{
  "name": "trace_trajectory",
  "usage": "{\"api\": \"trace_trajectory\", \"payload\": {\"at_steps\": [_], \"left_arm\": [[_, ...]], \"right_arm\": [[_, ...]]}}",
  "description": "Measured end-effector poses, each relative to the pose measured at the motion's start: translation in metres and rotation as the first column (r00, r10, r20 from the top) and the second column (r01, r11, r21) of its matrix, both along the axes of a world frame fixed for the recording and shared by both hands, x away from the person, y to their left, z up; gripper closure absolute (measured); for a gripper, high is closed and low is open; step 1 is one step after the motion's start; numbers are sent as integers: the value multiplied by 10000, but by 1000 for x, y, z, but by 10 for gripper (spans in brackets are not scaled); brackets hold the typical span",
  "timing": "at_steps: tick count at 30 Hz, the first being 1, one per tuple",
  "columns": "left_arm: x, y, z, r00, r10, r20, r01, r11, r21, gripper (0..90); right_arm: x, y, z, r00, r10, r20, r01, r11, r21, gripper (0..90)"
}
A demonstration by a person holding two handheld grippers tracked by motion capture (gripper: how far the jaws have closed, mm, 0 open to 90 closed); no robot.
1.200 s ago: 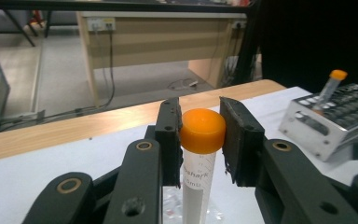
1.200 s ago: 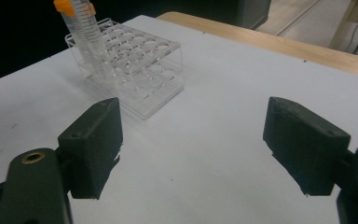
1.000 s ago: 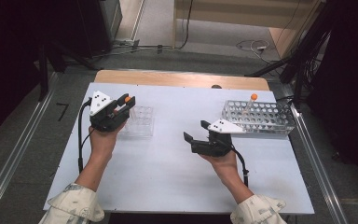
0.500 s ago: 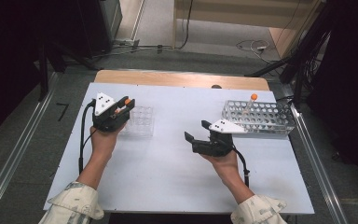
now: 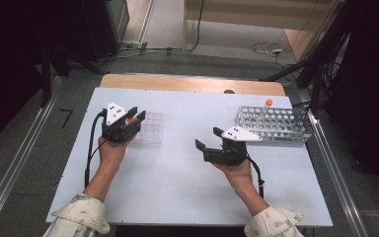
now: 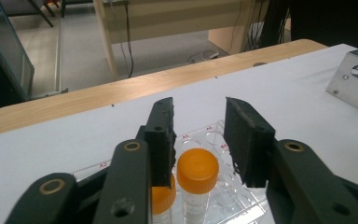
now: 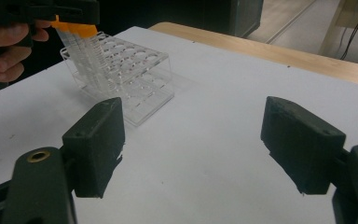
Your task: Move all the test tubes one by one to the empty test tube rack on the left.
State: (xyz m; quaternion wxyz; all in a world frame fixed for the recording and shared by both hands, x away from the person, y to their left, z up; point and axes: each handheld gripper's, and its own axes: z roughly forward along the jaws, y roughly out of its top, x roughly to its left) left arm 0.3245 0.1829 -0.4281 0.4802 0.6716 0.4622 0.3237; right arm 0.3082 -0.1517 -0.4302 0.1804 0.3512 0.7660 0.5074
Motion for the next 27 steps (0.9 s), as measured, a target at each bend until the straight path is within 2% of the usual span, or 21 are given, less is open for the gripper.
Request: {"api": "trace_trajectory", "payload": {"at_steps": [5, 6, 10, 11, 12, 16, 17, 20, 22, 23, 24, 27], "left_arm": [[-3, 0, 2, 10000, -75, 45, 75, 9999, -82, 523], [-3, -1, 3, 10000, -37, 45, 37, 10000, -39, 473], [-6, 0, 5, 10000, -38, 20, 38, 10000, -75, 405], [-6, 0, 6, 10000, -56, -6, 56, 9999, -156, 348], [-7, 0, 7, 10000, -18, -44, 17, 9997, -248, 308], [-11, -1, 7, 9997, -87, -240, 73, 9983, -578, 242], [-13, -2, 7, 9994, -204, -290, 184, 9976, -663, 226], [-19, -5, 6, 9989, -362, -290, 338, 9964, -782, 215], [-23, -8, 7, 9984, -508, -259, 486, 9956, -805, 205], [-26, -10, 7, 9976, -655, -240, 633, 9944, -841, 205], [-30, -13, 8, 9960, -862, -222, 841, 9929, -840, 205], [-36, -17, 9, 9939, -1095, -139, 1080, 9908, -822, 205]], "right_arm": [[1, -2, 0, 10000, -91, 9, 91, 10000, -3, 201], [3, -4, 0, 9998, -181, 45, 181, 9998, -8, 200], [6, -8, 1, 9985, -517, 180, 518, 9986, -86, 194], [10, -13, 2, 9968, -776, 201, 778, 9969, -69, 188], [10, -13, 2, 9968, -776, 201, 778, 9969, -69, 188], [18, -26, 2, 9889, -1467, 235, 1469, 9891, -74, 160], [23, -34, 2, 9826, -1841, 239, 1842, 9829, -51, 156], [30, -47, 4, 9682, -2481, 310, 2483, 9687, -10, 154], [34, -55, 5, 9540, -2978, 333, 2977, 9546, 87, 154], [34, -55, 5, 9540, -2978, 333, 2977, 9546, 87, 154], [38, -66, 6, 9368, -3481, 356, 3476, 9375, 176, 153], [45, -81, 7, 9051, -4224, 483, 4220, 9064, 177, 153]]}}
